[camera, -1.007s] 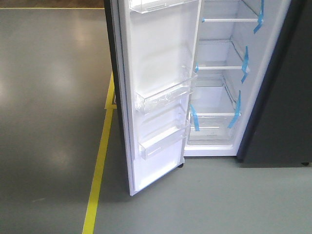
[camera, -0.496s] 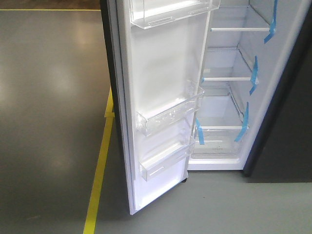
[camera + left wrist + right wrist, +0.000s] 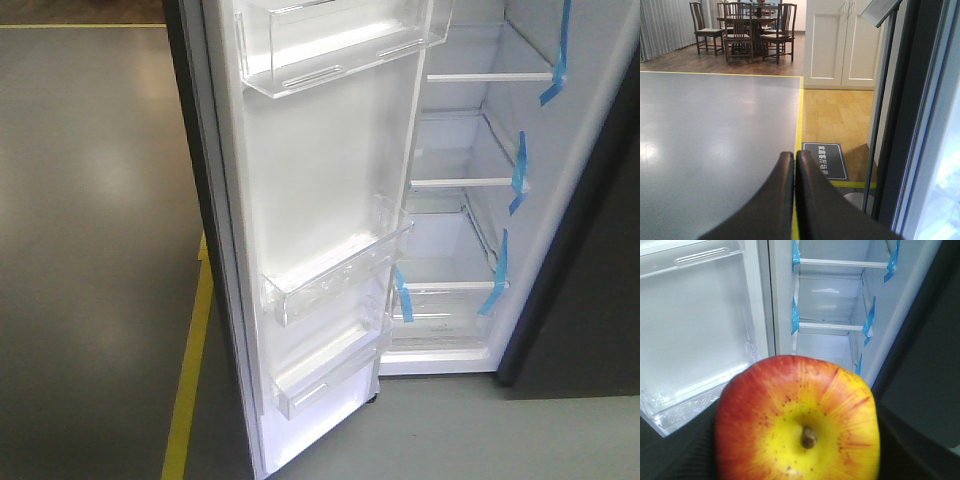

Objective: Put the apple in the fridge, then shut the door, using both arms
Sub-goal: 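Approach the open refrigerator door bins and stop in front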

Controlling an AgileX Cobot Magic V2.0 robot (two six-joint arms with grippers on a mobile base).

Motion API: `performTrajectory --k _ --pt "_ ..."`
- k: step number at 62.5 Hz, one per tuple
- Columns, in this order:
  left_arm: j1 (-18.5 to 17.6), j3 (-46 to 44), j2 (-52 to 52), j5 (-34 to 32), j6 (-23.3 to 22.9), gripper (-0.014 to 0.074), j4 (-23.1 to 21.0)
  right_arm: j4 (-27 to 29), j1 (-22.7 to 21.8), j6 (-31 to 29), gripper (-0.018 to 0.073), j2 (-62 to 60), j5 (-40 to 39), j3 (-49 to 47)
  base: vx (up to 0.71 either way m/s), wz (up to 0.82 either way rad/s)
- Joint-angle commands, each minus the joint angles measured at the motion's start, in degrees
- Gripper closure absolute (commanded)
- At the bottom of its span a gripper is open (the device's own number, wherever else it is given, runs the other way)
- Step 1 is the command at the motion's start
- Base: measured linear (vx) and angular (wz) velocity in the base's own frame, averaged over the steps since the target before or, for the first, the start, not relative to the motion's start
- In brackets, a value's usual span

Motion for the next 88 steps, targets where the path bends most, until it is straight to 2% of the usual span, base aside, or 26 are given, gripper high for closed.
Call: performTrajectory --k 1,88 --pt "-0.11 1.63 -0.88 -3.90 -0.22 0.0603 -0.11 0.57 -0.14 -0.47 0.0536 -1.13 -4.29 -1.73 0.17 -0.08" --pt "-0.11 1.63 -0.88 -3.90 -0.22 0.0603 -0.11 0.57 -0.14 -0.47 0.0536 -1.13 -4.29 -1.73 0.10 0.00"
